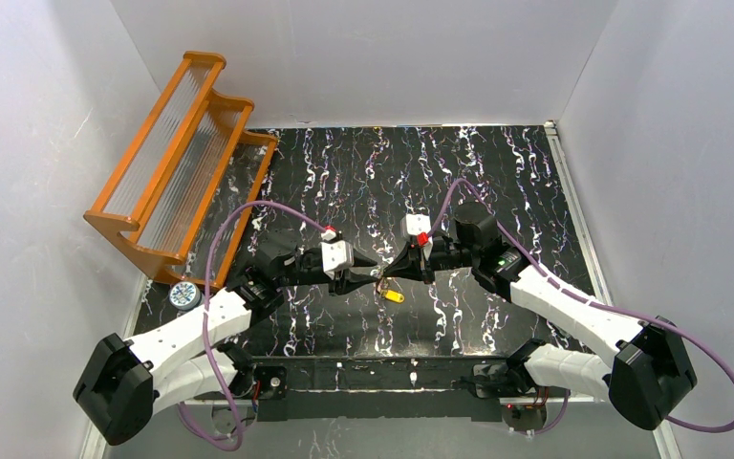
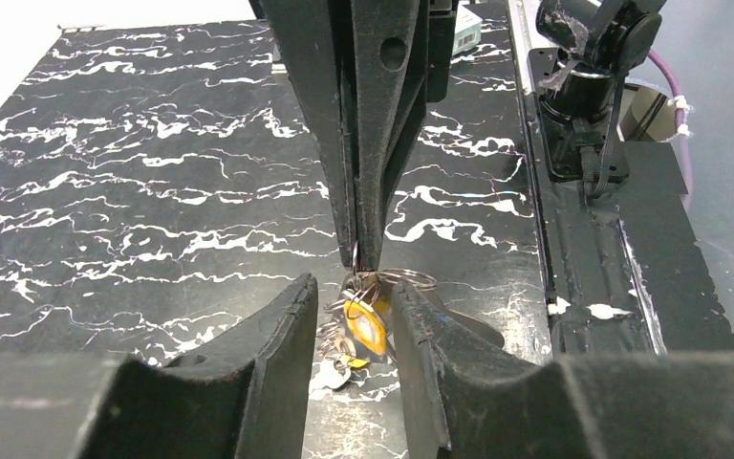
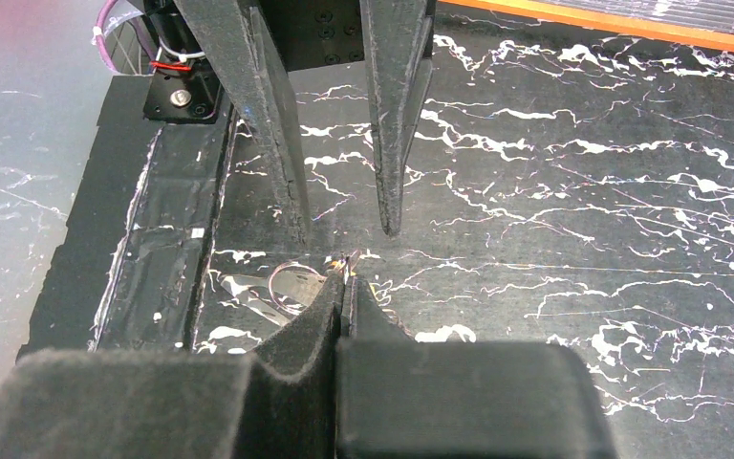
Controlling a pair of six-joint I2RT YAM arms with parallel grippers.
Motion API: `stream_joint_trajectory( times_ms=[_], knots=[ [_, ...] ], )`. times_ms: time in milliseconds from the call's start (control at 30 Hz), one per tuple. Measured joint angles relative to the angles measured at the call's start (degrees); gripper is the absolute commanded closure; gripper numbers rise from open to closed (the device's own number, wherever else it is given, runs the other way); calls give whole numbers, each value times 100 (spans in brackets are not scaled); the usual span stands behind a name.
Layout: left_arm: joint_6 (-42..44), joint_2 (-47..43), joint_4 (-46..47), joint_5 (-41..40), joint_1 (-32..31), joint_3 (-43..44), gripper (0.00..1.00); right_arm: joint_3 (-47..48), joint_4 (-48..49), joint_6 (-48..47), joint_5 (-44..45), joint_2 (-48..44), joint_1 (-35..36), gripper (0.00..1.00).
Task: Put the keys on the keyring
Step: Insert the key onto the keyring, then adjust the key on the keyring.
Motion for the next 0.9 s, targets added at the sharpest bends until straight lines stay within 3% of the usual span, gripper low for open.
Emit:
stream_joint_trajectory(
  times_ms=[367,700,900],
  knots=[
    [-11,321,103,72,0,2,74,0,11,0,0,0,0,99],
    [-83,391,280,76,-15,2,73,0,13,0,0,0,0,99],
    [-223,398,382,70,-20,2,93,0,35,0,0,0,0,99]
  ],
)
